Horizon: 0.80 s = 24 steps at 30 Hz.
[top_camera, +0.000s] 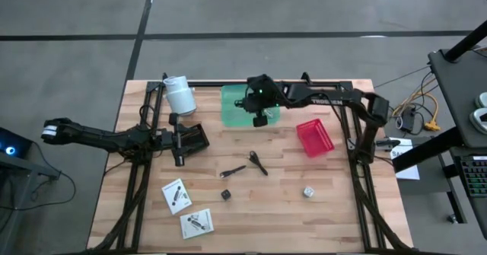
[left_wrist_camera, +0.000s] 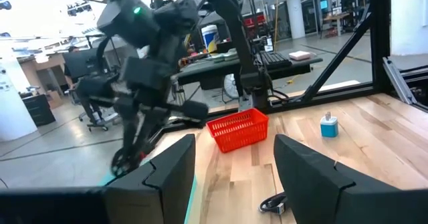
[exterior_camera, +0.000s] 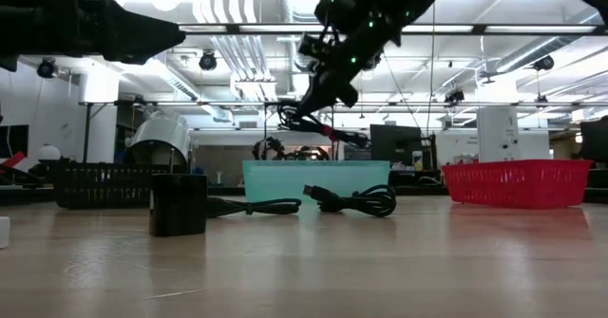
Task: Pick and place items into bin
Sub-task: Put the top black charger cable into the blue bin
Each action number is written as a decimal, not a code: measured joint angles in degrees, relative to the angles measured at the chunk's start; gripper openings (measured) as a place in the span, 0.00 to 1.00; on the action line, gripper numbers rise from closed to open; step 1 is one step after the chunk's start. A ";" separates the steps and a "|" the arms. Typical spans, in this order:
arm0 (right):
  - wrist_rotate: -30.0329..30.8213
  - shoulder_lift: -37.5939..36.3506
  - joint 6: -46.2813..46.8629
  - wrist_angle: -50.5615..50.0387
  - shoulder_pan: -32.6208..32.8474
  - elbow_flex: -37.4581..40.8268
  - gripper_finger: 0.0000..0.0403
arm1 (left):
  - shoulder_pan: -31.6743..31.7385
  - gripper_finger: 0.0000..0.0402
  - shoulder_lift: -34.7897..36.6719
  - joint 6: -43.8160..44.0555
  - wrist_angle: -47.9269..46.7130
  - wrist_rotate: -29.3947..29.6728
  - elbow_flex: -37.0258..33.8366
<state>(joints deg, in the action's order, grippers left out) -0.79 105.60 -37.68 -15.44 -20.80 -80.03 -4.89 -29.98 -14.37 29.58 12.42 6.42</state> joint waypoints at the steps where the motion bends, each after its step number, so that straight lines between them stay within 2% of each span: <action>1: -0.99 0.67 0.03 1.25 -0.88 0.00 0.03 | 0.00 0.47 0.00 0.00 -0.02 0.00 0.00; 5: -2.72 3.42 -0.93 5.84 -3.61 -0.02 0.03 | 0.00 0.47 0.02 0.00 -0.02 -0.01 0.00; 10: -2.67 5.80 -1.91 5.78 -5.75 -1.00 0.03 | 0.00 0.47 -0.04 -0.02 -0.05 0.00 -0.01; 24: -2.60 8.42 -2.41 10.69 -6.97 -1.18 0.03 | 0.00 0.47 0.00 -0.02 -0.02 0.00 0.00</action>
<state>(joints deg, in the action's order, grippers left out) -3.39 114.02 -40.09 -4.75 -27.77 -81.21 -4.89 -29.98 -14.39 29.56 12.43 6.42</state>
